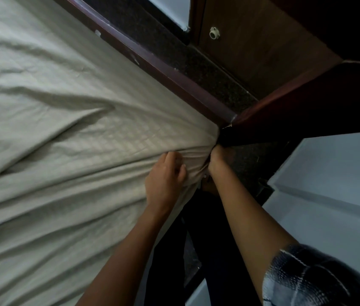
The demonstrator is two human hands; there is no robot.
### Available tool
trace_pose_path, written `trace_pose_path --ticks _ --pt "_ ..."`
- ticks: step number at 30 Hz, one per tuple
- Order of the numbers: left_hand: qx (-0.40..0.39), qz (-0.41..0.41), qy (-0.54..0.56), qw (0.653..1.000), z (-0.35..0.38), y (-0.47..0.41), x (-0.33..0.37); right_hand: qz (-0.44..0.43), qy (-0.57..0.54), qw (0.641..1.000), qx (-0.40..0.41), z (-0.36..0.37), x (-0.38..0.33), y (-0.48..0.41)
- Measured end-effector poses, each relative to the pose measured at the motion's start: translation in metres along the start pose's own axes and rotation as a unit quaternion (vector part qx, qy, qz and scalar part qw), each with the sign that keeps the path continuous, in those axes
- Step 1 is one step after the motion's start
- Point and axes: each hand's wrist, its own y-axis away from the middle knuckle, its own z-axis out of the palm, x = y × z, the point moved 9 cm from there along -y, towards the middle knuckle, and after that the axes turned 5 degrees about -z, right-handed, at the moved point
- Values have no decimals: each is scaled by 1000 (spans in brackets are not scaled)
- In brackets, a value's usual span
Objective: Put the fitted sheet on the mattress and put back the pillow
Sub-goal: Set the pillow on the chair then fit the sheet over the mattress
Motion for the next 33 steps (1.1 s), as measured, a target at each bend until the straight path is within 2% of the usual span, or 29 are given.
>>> trace_pose_path --ticks 3,5,10,14,16,18,21,23,25,27,28,29,30,32,33 --pt "34 28 -61 997 -5 6 -1 14 -104 994 -19 -8 13 0" --pt "47 26 -85 995 -5 19 -13 42 -127 991 -24 -18 42 4" --pt "35 105 -139 984 13 69 -38 149 -22 984 -97 -35 130 42" --pt "-28 103 -170 980 37 102 -36 184 32 973 -136 -35 177 77" --pt "-55 56 -105 991 39 107 -42 188 50 969 -155 -31 189 93" --pt "-47 -51 29 997 25 111 -58 171 91 964 -182 -27 195 106" --pt "71 -222 148 961 -7 139 -104 133 178 946 -235 -23 199 128" --pt "142 -323 145 924 -23 169 -145 122 219 932 -264 -20 202 139" --pt "198 -399 128 886 -35 198 -179 139 214 923 -287 -12 207 150" --pt "249 -488 139 825 -44 227 -206 190 160 922 -298 -1 212 162" --pt "277 -539 148 781 -48 242 -216 217 135 920 -296 4 213 168" --pt "303 -596 165 725 -51 256 -223 232 123 921 -289 7 213 170" --pt "321 -657 195 653 -49 272 -231 235 130 922 -279 9 214 168" --pt "334 -756 274 491 -33 299 -239 200 214 919 -264 4 219 160" --pt "342 -776 310 431 -25 308 -243 173 283 907 -260 -2 222 155"
